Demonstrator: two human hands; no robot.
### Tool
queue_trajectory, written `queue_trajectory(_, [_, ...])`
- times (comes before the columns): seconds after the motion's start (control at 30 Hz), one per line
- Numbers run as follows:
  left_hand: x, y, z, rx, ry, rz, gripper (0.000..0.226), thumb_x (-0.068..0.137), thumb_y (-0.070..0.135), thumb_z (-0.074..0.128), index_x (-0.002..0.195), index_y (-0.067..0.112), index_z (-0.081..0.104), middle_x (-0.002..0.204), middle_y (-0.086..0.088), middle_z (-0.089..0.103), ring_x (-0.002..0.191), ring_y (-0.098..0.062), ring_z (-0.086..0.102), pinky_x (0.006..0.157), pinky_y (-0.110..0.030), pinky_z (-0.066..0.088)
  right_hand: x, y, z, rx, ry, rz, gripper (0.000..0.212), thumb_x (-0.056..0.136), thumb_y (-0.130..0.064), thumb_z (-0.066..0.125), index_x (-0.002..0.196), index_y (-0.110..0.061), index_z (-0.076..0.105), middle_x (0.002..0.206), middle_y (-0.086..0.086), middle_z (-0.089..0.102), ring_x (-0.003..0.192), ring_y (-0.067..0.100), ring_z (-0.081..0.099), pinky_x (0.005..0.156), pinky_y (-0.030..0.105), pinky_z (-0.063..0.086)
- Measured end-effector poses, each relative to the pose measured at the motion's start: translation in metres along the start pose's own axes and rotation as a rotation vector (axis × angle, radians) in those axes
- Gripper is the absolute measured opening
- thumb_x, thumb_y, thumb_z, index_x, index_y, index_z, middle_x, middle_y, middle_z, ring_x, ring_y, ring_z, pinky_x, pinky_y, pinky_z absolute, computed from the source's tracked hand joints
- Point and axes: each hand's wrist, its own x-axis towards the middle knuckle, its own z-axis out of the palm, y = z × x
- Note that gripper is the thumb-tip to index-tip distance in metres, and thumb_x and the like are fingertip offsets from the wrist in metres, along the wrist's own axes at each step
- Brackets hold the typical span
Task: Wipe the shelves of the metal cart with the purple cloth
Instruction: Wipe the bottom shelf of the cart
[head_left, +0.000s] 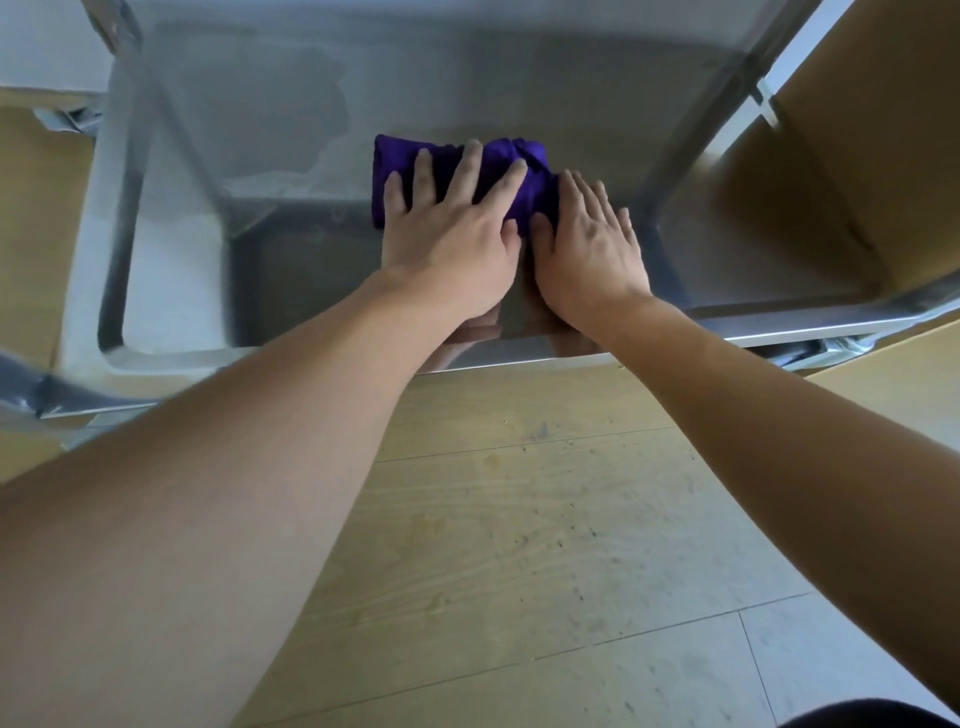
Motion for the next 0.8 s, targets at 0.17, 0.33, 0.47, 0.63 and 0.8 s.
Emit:
queue_trajectory(0.17, [-0.016, -0.020, 0.006, 0.056, 0.111, -0.026, 0.050, 0.099, 0.046, 0.023, 0.148, 0.037, 0.023, 0.161, 0.002, 0.012, 0.146, -0.037, 0.011, 0.117, -0.054, 0.004, -0.001, 0.000, 0.002, -0.030, 0.020, -0.007, 0.062, 0.104, -0.042, 0.024, 0.156, -0.011, 0.013, 0.164, 0.004, 0.014, 0.152, 0.019, 0.006, 0.123, 0.037, 0.004])
queue_trajectory(0.33, [-0.032, -0.063, -0.004, 0.029, 0.154, -0.158, 0.048, 0.099, 0.043, 0.025, 0.145, 0.036, 0.031, 0.160, 0.004, 0.017, 0.146, -0.033, 0.013, 0.119, -0.051, 0.005, -0.002, -0.002, 0.001, -0.071, 0.045, -0.006, 0.059, 0.104, -0.038, 0.026, 0.155, -0.010, 0.016, 0.163, 0.006, 0.019, 0.151, 0.023, 0.010, 0.124, 0.040, 0.008])
queue_trajectory(0.47, [-0.036, -0.061, -0.023, -0.280, 0.195, -0.132, 0.043, 0.099, 0.032, 0.034, 0.139, 0.022, 0.045, 0.154, 0.000, 0.034, 0.142, -0.027, 0.029, 0.117, -0.043, 0.021, -0.002, -0.030, -0.004, 0.004, 0.235, -0.254, 0.050, 0.097, -0.024, 0.035, 0.144, -0.009, 0.040, 0.148, 0.016, 0.042, 0.142, 0.038, 0.031, 0.117, 0.049, 0.026])
queue_trajectory(0.63, [-0.072, -0.084, -0.029, -0.241, 0.348, -0.158, 0.041, 0.097, 0.022, 0.038, 0.135, 0.010, 0.049, 0.143, -0.008, 0.047, 0.131, -0.026, 0.045, 0.108, -0.040, 0.036, 0.002, -0.089, 0.001, 0.104, 0.163, -0.480, 0.045, 0.097, -0.034, 0.035, 0.136, -0.022, 0.054, 0.140, 0.009, 0.050, 0.132, 0.033, 0.043, 0.109, 0.049, 0.038])
queue_trajectory(0.8, [-0.112, -0.132, -0.026, -0.280, 0.478, -0.404, 0.039, 0.097, 0.020, 0.036, 0.131, 0.010, 0.050, 0.136, -0.010, 0.052, 0.122, -0.029, 0.053, 0.101, -0.040, 0.045, 0.002, -0.123, 0.015, -0.011, -0.075, -0.361, 0.064, 0.089, -0.075, 0.029, 0.146, -0.047, 0.032, 0.159, 0.006, 0.025, 0.145, 0.046, 0.013, 0.116, 0.064, 0.015])
